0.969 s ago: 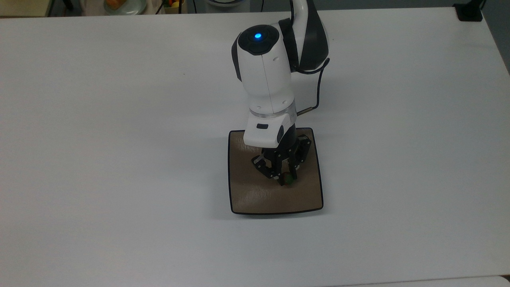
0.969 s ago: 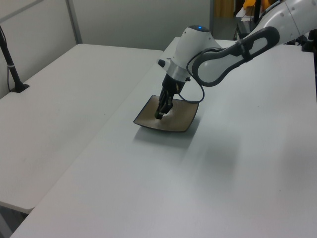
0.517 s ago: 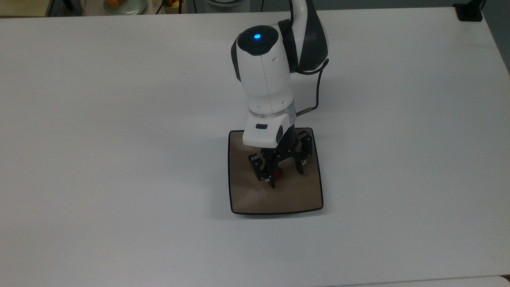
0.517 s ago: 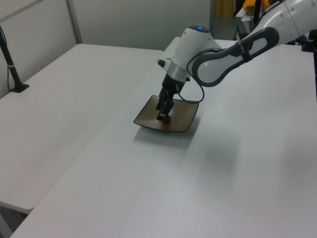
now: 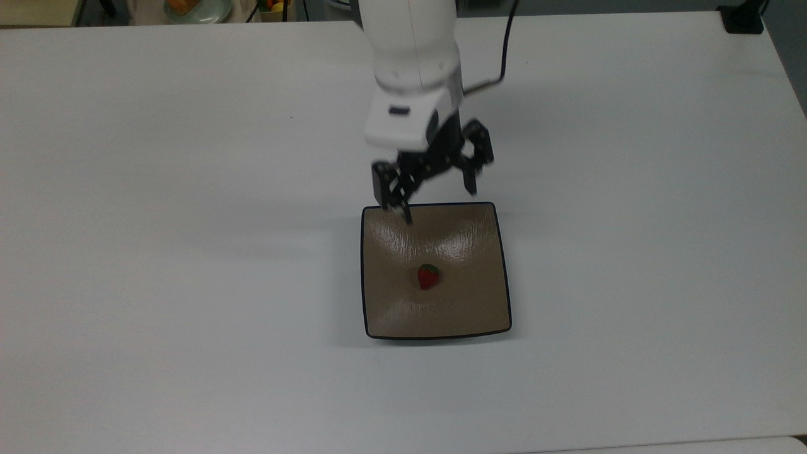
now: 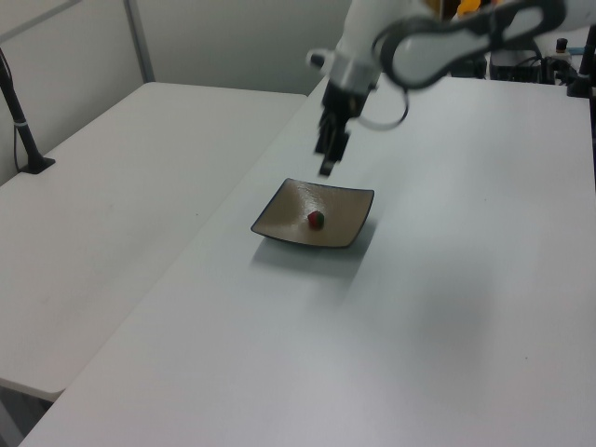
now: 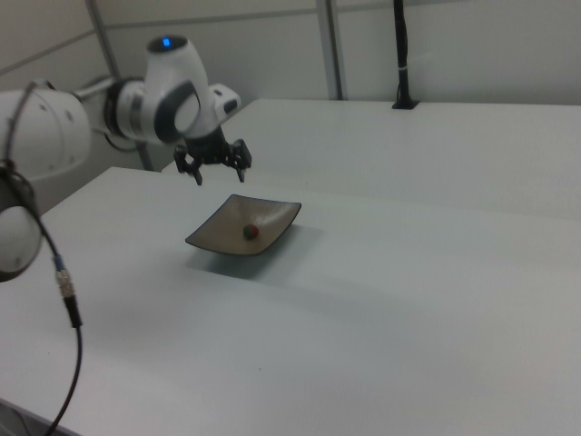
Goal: Strawberries on a ceramic plate
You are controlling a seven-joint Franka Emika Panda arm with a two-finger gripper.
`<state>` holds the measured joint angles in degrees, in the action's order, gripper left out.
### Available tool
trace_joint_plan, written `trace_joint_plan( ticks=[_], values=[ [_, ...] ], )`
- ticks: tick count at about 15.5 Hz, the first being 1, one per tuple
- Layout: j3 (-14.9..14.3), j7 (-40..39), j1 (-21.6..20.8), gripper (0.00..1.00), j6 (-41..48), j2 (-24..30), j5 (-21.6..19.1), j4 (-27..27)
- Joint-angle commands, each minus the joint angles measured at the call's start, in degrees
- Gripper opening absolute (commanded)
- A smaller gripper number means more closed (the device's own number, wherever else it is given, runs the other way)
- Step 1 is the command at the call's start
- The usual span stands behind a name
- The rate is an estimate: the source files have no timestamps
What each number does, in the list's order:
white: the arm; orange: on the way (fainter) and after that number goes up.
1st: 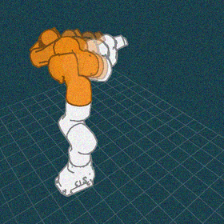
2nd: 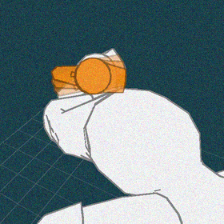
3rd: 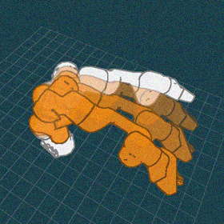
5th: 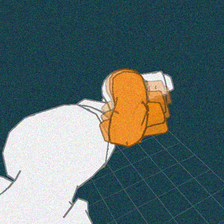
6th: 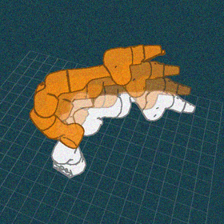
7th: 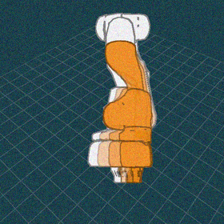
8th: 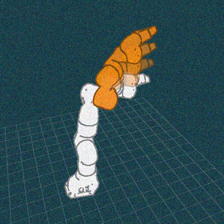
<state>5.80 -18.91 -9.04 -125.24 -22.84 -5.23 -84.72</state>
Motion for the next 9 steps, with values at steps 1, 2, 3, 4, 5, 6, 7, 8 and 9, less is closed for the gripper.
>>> trace_joint_plan(
  ticks=[1, 2, 3, 4, 5, 6, 7, 8, 9],
  values=[
    [-3.24, 5.88, -0.1, 1.0, 11.74, 10.08, 1.01, -4.23],
    [-3.69, 7.73, -0.1, 1.0, 14.56, 11.31, 1.01, -4.06],
    [-4.39, 9.66, -0.1, 1.0, 16.93, 12.8, 1.01, -4.05],
    [-5.09, 11.68, -0.1, 1.0, 19.05, 14.47, 1.01, -4.23],
    [-6.23, 14.05, 0.16, 1.0, 21.68, 16.05, 0.92, -4.4],
    [-7.11, 16.94, 0.16, 1.0, 24.75, 17.29, 0.92, -4.49],
    [-7.47, 20.37, 0.25, 1.0, 27.13, 18.43, 1.09, -4.58],
    [-7.9, 23.01, 0.42, 1.0, 29.07, 19.57, 1.18, -4.67],
    [-8.43, 23.99, 0.95, 1.0, 31.17, 20.98, 1.18, -4.84]
  ],
)
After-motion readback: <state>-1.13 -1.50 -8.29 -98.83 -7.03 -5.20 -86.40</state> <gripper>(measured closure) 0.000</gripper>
